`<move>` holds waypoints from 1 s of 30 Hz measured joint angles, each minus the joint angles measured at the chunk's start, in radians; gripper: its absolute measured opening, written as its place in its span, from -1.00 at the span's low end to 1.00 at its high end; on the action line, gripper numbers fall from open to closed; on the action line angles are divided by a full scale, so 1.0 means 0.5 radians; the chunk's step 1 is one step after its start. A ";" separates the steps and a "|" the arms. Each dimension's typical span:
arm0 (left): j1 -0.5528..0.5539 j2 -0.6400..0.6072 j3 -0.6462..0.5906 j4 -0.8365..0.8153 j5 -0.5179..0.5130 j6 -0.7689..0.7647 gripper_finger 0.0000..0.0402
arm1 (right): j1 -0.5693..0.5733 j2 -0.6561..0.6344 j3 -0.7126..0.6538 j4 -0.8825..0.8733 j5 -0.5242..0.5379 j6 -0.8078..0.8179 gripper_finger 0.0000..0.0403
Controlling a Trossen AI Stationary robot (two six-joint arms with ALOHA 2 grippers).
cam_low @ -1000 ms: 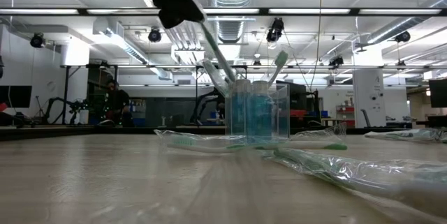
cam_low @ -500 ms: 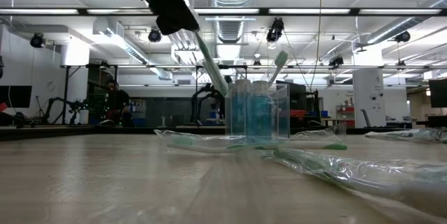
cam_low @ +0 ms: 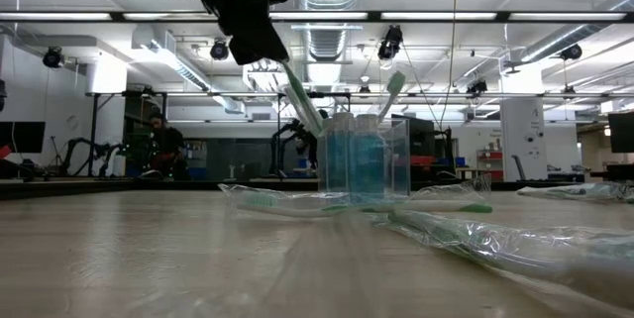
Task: Pick & Place toothbrushing station
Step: Put the white green toothbrush into the back side of the transparent organizer
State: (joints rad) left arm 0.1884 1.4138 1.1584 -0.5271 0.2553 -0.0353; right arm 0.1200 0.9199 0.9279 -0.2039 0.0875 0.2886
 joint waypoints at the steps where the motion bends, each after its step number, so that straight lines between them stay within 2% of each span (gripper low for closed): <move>1: -0.002 0.014 0.000 -0.001 0.012 -0.002 -0.86 | 0.001 0.000 0.000 0.000 -0.001 0.000 -0.66; 15: -0.015 0.089 -0.002 0.109 0.022 -0.092 -0.65 | 0.001 0.000 0.000 0.000 -0.001 0.000 -0.66; 30: -0.020 0.086 -0.002 0.110 0.018 -0.074 -0.31 | 0.001 0.000 0.000 -0.002 -0.001 -0.001 -0.66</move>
State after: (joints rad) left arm 0.1783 1.4570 1.1576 -0.4721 0.2646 -0.0724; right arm 0.1204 0.9199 0.9279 -0.2047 0.0872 0.2882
